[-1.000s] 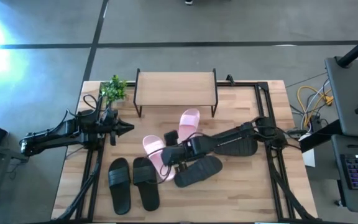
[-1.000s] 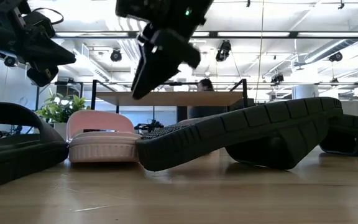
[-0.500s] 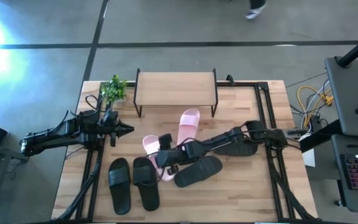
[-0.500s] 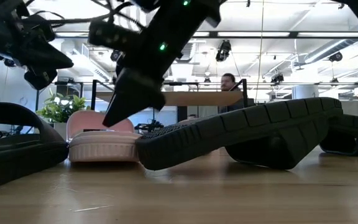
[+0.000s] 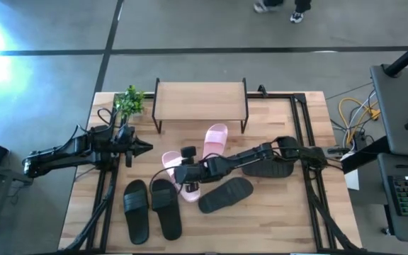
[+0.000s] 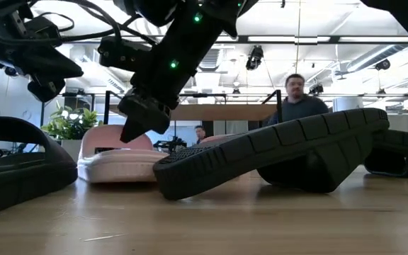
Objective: Pick and place slides into the shelf
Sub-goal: Put the pink slipper under the shelf
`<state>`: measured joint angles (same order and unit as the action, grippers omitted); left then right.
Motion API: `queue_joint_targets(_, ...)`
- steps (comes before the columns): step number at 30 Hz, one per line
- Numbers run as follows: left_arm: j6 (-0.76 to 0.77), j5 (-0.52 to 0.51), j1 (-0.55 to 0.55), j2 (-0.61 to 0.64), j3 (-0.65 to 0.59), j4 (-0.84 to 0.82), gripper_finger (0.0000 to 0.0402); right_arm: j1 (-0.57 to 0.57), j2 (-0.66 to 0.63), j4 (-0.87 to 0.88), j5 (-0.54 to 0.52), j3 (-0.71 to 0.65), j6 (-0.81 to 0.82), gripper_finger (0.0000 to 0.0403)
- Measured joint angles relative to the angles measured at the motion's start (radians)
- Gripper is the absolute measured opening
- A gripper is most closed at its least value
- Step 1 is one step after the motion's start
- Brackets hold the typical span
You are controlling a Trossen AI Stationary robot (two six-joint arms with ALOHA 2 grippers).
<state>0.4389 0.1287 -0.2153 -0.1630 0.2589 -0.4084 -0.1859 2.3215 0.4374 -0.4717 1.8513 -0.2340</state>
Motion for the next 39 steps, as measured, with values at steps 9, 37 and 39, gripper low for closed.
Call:
queue_joint_targets(9,0.0,-0.001,-0.001,0.001,0.0,0.0,0.0022,0.004,-0.041,0.282,-0.092,0.164,0.266,0.0011)
queue_joint_targets(37,-0.007,0.0,0.0,0.006,0.0,0.001,0.0022,-0.033,-0.128,1.14,-0.31,-0.065,1.029,0.0012)
queue_joint_targets(39,-0.007,0.0,0.0,0.006,0.0,0.0,0.0022,-0.037,-0.128,1.137,-0.318,-0.094,1.008,0.0012)
